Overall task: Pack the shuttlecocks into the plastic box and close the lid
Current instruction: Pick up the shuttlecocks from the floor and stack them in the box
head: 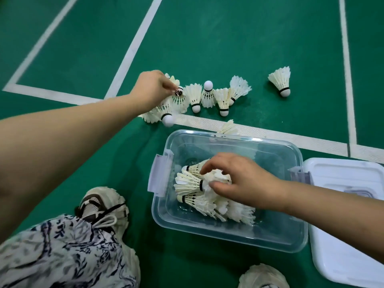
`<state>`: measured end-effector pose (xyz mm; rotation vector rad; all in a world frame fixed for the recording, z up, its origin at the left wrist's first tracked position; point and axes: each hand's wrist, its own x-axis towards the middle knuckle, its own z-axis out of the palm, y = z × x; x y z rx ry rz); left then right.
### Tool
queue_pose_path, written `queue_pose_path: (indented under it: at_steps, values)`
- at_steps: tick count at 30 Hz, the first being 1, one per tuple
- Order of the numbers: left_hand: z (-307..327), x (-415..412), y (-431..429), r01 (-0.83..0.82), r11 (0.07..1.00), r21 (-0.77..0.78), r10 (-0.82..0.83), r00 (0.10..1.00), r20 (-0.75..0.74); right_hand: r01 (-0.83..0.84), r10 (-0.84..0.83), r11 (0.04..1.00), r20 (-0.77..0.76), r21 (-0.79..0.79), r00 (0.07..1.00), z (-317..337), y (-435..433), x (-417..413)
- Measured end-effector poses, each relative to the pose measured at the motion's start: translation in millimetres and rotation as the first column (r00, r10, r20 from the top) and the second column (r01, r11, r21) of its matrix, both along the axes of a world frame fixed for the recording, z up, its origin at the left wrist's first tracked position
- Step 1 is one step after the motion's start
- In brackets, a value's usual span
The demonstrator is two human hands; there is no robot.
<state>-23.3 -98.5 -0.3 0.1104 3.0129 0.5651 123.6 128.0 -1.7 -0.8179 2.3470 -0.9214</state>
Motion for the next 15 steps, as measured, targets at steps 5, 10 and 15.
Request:
queue_pose_path:
  at_steps: [5, 10, 15]
  values:
    - [69.5, 18.3, 3.8, 0.085, 0.993, 0.081, -0.076, 0.992, -0.102, 0.39, -0.341, 0.903, 0.254, -0.178, 0.905, 28.0, -10.5, -11.1]
    - [107.4, 63.0, 6.8, 0.223, 0.966, 0.132, -0.21, 0.973, -0.099, 0.729, -0.38, 0.656, 0.749, -0.195, 0.543, 52.3, -21.8, -13.3]
    - [113.0, 109.8, 13.0, 0.265, 0.936, 0.233, -0.245, 0.963, -0.111, 0.809, -0.098, 0.565, 0.959, -0.166, 0.265, 64.3, -38.3, -2.3]
